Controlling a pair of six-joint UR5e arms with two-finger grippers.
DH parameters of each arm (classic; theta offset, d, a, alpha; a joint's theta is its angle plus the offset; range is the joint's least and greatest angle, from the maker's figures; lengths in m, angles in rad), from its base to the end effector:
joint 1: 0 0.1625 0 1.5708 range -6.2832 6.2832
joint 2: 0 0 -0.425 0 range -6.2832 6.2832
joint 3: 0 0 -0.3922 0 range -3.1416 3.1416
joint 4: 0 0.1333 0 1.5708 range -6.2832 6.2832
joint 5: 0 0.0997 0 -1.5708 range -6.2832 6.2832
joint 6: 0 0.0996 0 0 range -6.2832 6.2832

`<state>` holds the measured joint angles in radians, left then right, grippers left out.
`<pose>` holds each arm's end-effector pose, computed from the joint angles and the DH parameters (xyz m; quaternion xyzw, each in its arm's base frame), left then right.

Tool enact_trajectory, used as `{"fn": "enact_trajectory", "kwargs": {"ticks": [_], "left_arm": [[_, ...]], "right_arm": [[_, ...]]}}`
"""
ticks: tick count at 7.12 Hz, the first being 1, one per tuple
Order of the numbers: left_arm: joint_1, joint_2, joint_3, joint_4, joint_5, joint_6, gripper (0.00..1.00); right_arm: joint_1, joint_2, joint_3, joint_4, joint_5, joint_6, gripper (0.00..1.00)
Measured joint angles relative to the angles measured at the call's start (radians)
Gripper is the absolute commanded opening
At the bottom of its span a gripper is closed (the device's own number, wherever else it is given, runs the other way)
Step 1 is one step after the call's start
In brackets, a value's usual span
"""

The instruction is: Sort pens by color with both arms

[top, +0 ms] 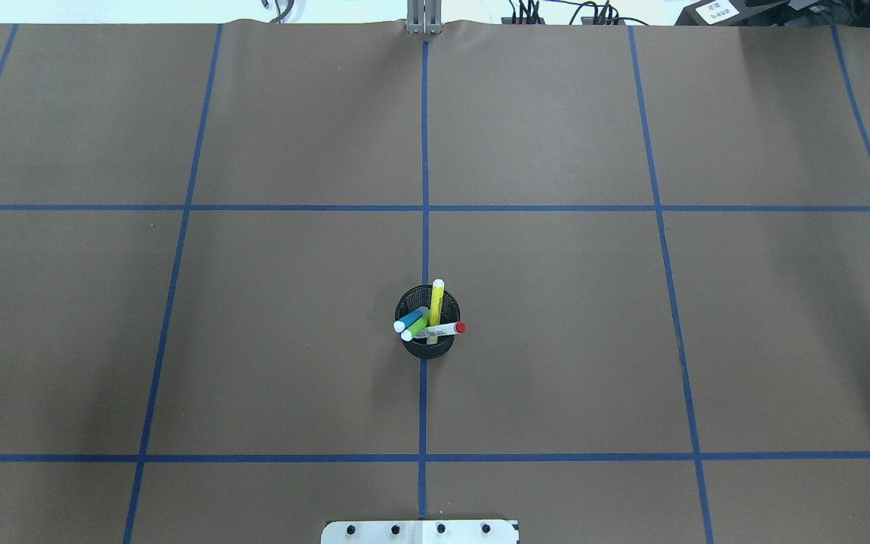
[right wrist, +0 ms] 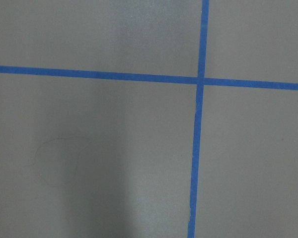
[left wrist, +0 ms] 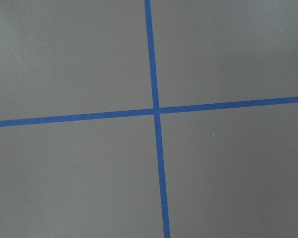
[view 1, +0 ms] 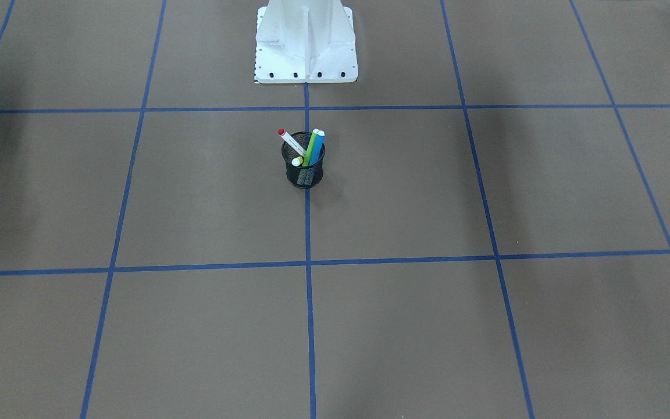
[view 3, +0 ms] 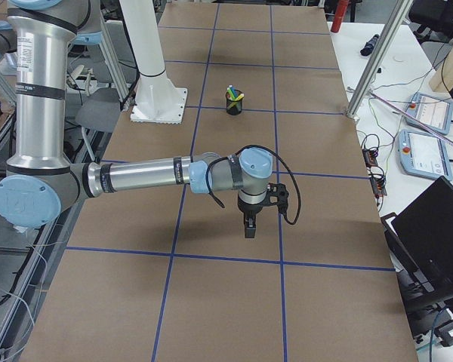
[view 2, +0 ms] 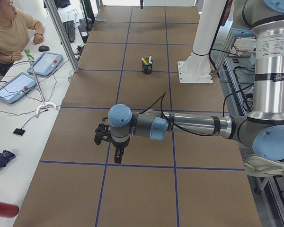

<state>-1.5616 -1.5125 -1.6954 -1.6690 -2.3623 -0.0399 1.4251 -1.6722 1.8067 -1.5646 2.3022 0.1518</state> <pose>-0.0581 -0.4769 0.6135 0.0664 0.3859 0.0176 0.9200 0.0000 -0.4596 0.5921 0.0120 -0.3625 -0.0223 0.9316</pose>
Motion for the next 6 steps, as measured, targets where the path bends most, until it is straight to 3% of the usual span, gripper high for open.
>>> {"fn": "enact_trajectory", "kwargs": {"ticks": [6], "left_arm": [[0.002,-0.025,-0.018,-0.023,0.003,-0.003,1.0]], "right_arm": [[-0.004,0.058,0.007,0.001,0.002,0.018,1.0]]}}
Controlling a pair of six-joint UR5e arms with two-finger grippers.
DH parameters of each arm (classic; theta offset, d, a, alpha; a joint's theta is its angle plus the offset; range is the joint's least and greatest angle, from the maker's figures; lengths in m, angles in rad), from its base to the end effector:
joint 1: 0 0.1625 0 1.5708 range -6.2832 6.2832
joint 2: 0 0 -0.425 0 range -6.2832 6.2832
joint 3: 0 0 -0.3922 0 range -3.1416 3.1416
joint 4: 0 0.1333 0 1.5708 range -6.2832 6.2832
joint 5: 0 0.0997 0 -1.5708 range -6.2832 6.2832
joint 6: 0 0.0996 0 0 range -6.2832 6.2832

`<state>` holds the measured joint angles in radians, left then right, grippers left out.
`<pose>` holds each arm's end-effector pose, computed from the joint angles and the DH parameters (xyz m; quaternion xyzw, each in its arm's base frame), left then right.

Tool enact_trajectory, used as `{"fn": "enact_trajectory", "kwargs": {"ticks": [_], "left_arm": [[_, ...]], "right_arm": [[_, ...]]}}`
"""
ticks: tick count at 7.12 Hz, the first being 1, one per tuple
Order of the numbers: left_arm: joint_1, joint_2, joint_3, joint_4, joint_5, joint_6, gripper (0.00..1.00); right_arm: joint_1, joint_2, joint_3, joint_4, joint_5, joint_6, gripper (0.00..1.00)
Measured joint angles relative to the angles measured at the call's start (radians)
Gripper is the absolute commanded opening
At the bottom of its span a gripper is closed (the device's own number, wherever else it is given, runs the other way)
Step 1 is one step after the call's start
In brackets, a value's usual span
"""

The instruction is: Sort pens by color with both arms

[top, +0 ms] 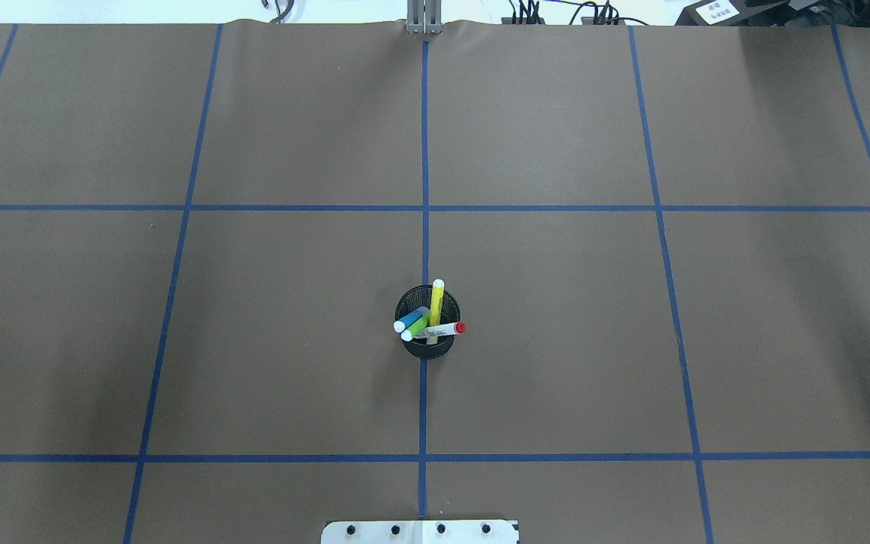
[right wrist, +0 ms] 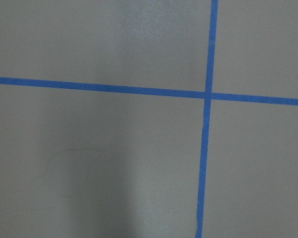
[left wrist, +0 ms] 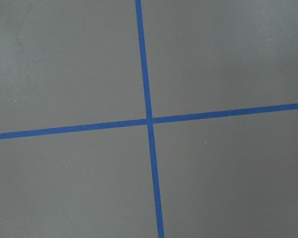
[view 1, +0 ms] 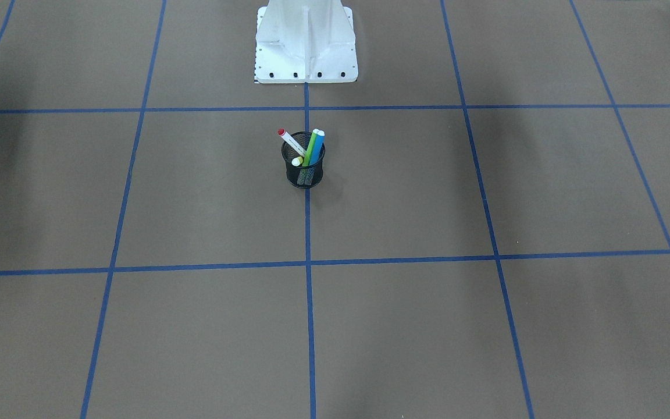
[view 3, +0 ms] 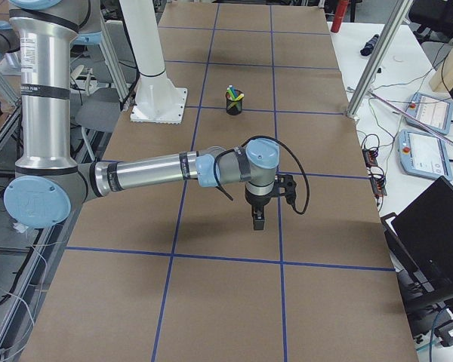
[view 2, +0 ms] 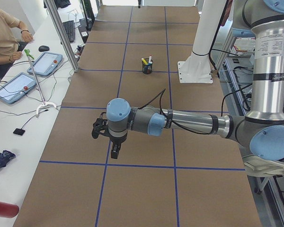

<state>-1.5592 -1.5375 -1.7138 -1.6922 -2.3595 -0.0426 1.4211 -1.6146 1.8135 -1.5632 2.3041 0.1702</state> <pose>-0.0570 -0.4895 0.5898 0.0961 0.3844 0.0301 0.9177 -0.0055 -0.4832 0.5616 0.0382 -0.3674 -0.0274 0.9289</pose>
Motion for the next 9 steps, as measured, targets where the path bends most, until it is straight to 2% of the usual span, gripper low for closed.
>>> {"fn": "enact_trajectory", "kwargs": {"ticks": [2,4,6,9], "left_arm": [[0.002,-0.015,-0.005,-0.048,-0.032,-0.006,1.0],[0.005,-0.012,-0.002,-0.171,-0.069,-0.027,1.0],[0.067,-0.024,-0.018,-0.254,-0.075,-0.171,1.0],[0.191,-0.101,-0.096,-0.265,-0.067,-0.519,1.0]], "right_arm": [[-0.037,0.045,0.006,0.0,-0.002,0.008,1.0],[-0.071,0.087,0.009,0.0,-0.001,0.011,1.0],[-0.099,0.106,0.009,0.005,-0.003,0.011,1.0],[-0.116,0.114,0.005,0.033,-0.005,0.011,1.0]]}}
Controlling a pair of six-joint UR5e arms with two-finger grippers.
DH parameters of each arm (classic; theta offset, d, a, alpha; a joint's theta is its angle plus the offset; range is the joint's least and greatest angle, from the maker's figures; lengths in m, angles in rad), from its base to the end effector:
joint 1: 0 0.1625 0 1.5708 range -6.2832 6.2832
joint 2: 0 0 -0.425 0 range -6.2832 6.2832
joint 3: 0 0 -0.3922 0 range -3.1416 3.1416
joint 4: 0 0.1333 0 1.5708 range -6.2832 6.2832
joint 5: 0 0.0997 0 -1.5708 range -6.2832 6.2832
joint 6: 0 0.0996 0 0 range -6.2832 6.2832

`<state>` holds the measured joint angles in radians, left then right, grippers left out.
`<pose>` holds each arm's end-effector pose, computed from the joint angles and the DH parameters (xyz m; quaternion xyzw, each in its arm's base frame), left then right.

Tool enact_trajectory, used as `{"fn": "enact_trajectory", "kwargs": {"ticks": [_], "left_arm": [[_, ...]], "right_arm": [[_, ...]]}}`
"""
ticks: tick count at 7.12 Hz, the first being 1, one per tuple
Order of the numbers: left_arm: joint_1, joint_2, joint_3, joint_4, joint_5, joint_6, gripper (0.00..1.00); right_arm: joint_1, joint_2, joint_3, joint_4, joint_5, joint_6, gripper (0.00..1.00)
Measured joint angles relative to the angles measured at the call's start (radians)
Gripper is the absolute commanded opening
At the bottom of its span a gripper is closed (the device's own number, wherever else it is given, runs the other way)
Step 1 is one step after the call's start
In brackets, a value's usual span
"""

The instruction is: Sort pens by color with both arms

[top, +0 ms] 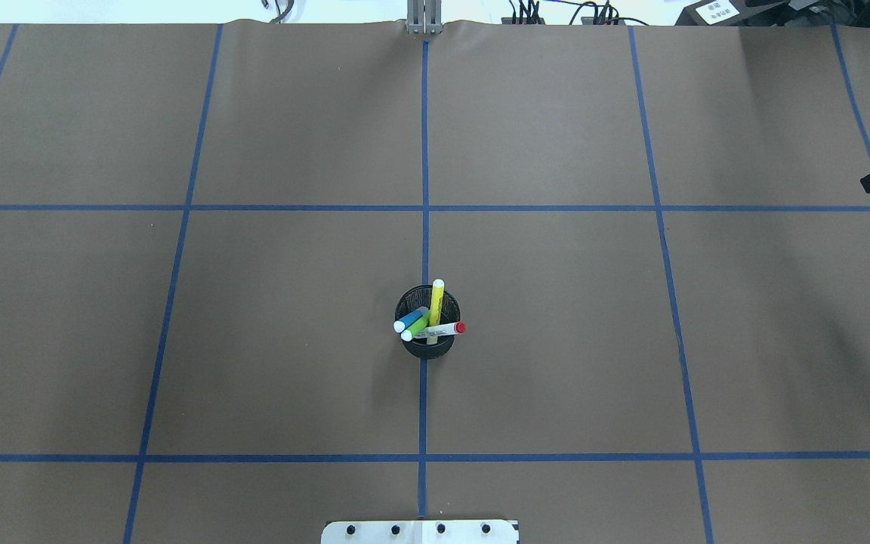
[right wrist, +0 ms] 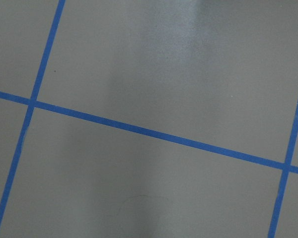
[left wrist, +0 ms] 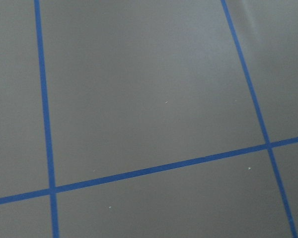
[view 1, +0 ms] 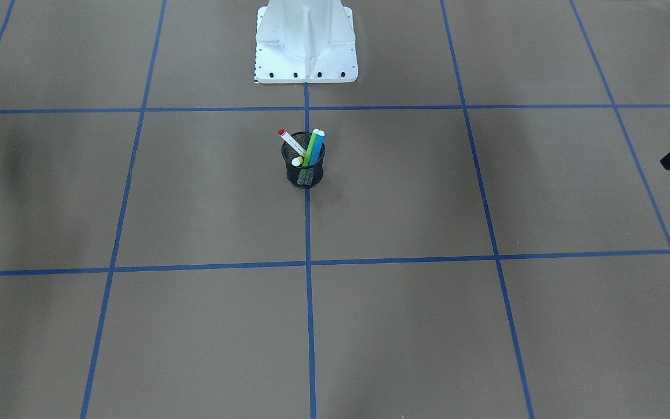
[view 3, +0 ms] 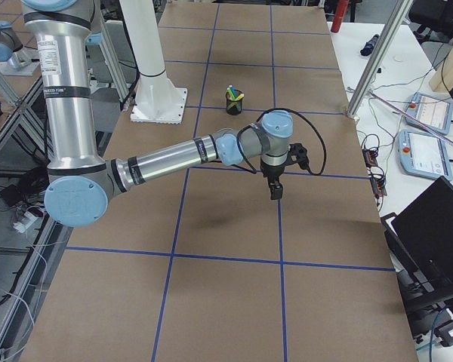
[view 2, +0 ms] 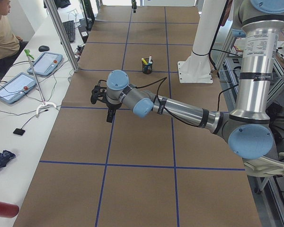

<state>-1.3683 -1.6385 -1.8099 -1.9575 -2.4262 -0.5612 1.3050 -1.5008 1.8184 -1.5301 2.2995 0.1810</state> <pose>0.0479 -0.5221 0.4546 0.1416 0.4772 -0.0140 0.8672 -0.0724 -0.5210 0.4986 0.0847 -0.3788 -0.1024 0.9159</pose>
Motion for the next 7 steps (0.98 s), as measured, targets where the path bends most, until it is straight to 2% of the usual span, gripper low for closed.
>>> {"fn": "enact_trajectory", "kwargs": {"ticks": [4,7], "left_arm": [[0.208,-0.178,-0.021,0.004,0.006,-0.363,1.0],[0.407,-0.283,-0.019,0.005,0.095,-0.585,1.0]], "right_arm": [[-0.002,0.002,0.0,0.004,-0.001,-0.001,1.0],[-0.003,0.002,0.001,0.004,-0.002,0.0,1.0]]}}
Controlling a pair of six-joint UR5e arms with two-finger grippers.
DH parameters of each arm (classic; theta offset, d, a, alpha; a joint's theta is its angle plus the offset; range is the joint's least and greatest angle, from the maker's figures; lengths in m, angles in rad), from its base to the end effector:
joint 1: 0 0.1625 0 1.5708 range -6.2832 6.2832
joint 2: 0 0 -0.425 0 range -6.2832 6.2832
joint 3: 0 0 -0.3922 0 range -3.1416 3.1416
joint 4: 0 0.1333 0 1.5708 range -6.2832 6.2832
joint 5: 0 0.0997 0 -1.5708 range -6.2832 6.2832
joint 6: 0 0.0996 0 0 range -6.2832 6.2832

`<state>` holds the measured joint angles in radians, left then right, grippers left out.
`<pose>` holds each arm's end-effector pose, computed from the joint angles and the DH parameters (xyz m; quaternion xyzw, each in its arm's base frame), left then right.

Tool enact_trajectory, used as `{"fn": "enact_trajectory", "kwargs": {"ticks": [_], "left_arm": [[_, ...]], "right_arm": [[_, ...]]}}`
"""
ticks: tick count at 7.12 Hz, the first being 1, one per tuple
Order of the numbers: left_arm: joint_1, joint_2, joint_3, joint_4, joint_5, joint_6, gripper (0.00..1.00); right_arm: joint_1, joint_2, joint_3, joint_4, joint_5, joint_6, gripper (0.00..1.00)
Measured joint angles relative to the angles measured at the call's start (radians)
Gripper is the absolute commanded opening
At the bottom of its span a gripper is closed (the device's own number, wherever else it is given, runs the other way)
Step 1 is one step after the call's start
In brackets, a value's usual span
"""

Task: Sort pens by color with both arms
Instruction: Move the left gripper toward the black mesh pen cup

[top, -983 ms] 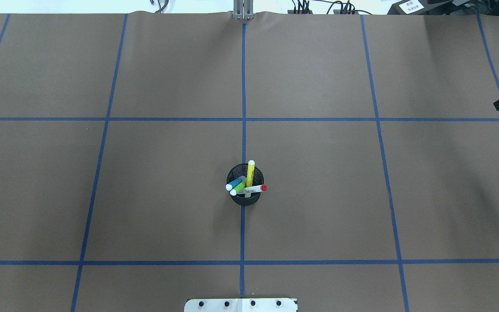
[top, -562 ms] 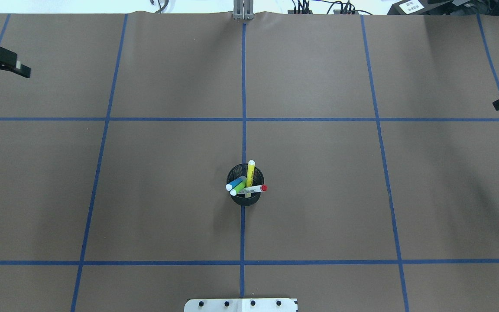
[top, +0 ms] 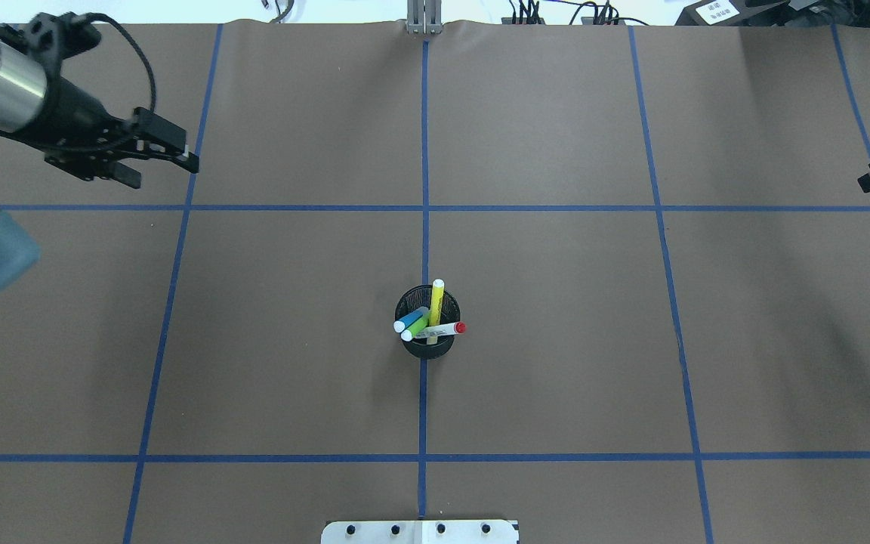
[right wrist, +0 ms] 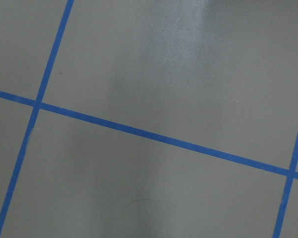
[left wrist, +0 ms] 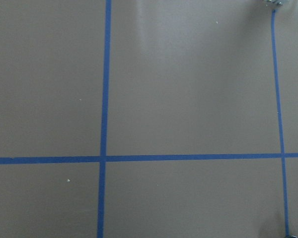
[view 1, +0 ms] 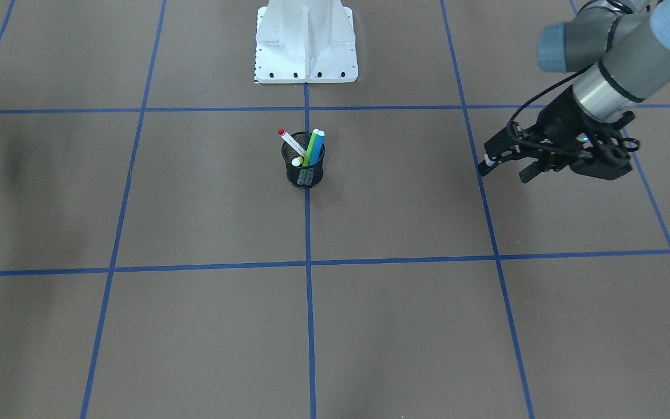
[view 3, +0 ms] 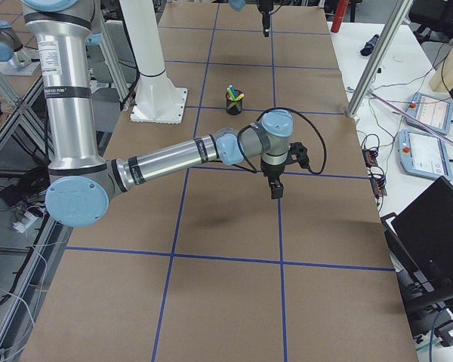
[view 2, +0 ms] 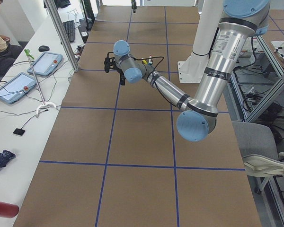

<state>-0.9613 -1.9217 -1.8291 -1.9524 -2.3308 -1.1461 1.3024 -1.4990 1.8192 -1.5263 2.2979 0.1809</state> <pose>0.2806 -0.5149 0.2933 0.0310 0.5481 -0.0466 0.8345 -0.0738 -0.5215 0.4969 0.0873 -0.3787 -0.1046 0.9154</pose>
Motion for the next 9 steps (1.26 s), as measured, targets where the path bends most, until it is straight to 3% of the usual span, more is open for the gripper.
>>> {"fn": "enact_trajectory", "kwargs": {"ticks": [2,4,5,7,9], "left_arm": [[0.117,-0.071,0.002,0.001,0.046,-0.148,1.0],[0.243,-0.115,0.009,0.002,0.156,-0.217,0.99],[0.299,-0.134,0.016,0.003,0.197,-0.242,0.94],[0.378,-0.185,0.044,0.004,0.236,-0.301,0.72],[0.408,-0.223,0.072,0.003,0.247,-0.325,0.66]], "right_arm": [[0.0,-0.002,0.001,0.0,0.001,-0.001,1.0],[0.002,-0.019,0.001,0.0,-0.006,-0.003,1.0],[0.002,-0.028,0.001,-0.001,-0.012,-0.003,1.0],[0.003,-0.034,0.0,-0.001,-0.015,-0.002,1.0],[0.003,-0.035,-0.002,-0.002,-0.015,-0.002,1.0]]}}
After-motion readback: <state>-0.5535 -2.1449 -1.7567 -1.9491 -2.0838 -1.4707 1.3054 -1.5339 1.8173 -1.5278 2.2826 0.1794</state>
